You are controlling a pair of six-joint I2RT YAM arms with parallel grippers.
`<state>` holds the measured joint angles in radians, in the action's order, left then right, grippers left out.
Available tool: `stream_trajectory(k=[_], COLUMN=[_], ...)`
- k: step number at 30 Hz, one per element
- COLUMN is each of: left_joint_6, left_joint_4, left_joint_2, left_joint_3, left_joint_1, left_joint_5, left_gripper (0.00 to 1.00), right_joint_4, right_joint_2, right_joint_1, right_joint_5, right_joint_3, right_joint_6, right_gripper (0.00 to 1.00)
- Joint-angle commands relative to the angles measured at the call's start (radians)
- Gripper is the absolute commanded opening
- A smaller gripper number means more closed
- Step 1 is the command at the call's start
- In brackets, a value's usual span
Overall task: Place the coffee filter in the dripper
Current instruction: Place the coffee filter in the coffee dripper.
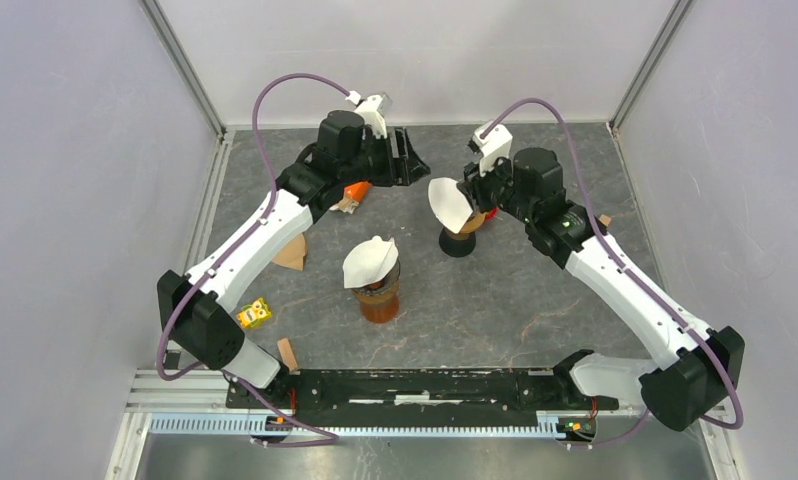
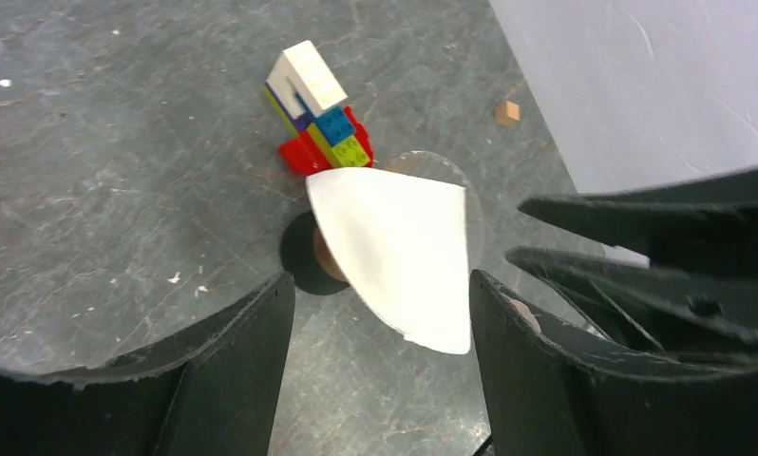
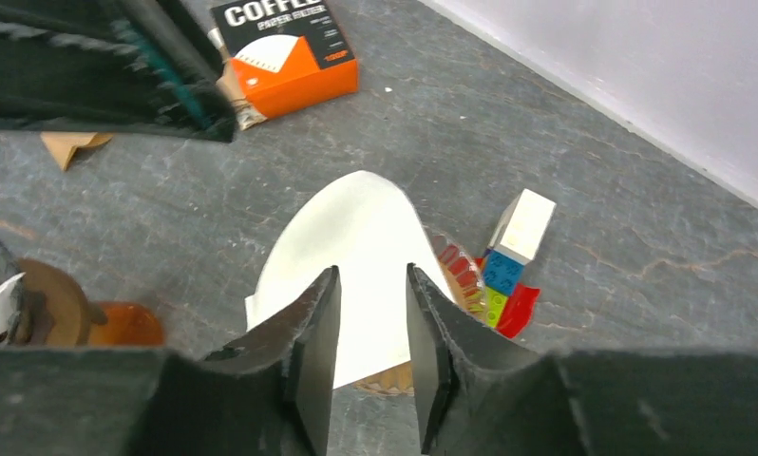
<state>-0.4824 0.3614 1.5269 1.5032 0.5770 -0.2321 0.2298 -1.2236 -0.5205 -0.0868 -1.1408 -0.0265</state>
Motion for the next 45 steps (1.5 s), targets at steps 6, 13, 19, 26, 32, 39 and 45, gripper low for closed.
stream_trajectory(k=[6, 13, 19, 26, 32, 39, 45], left_joint_6=[-0.03, -0.042, -0.039, -0.053, -0.058, -0.062, -0.066], left_joint_4=[-0.021, -0.039, -0.053, -0.073, -0.079, -0.085, -0.094], left_joint_2=[-0.039, -0.071, -0.072, -0.073, -0.076, -0.081, -0.082], left_joint_3=[-0.068, -0.106, -0.113, -0.129, -0.127, -0.133, -0.139], left_joint_1=[-0.117, -0.183, -0.186, -0.195, -0.197, -0.199, -0.201], left_joint_5=[0.048, 0.033, 0.021, -0.004, -0.012, -0.019, -0.026], left_gripper=[0.74, 0.74, 0.74, 0.74, 0.74, 0.74, 0.74], right_joint_4=[0.065, 0.142, 0.149, 0.095, 0.089, 0.086, 0.09], right_joint_2=[-0.014, -0.127, -0.179, -0.185, -0.192, -0.175, -0.163], right_joint_1=[-0.166, -0.28, -0.358, -0.404, -0.408, -0.407, -0.408], right_joint_5=[0.054, 0.217, 0.422, 0.584, 0.601, 0.596, 0.596], right_joint_3=[-0.041, -0.085, -0.076, -0.025, -0.013, -0.026, -0.037], right_joint_6=[-0.205, -0.273, -0.352, -0.434, -0.446, -0.441, -0.438], right_gripper=[0.62, 0.69, 0.71, 0.66, 0.55, 0.44, 0.24])
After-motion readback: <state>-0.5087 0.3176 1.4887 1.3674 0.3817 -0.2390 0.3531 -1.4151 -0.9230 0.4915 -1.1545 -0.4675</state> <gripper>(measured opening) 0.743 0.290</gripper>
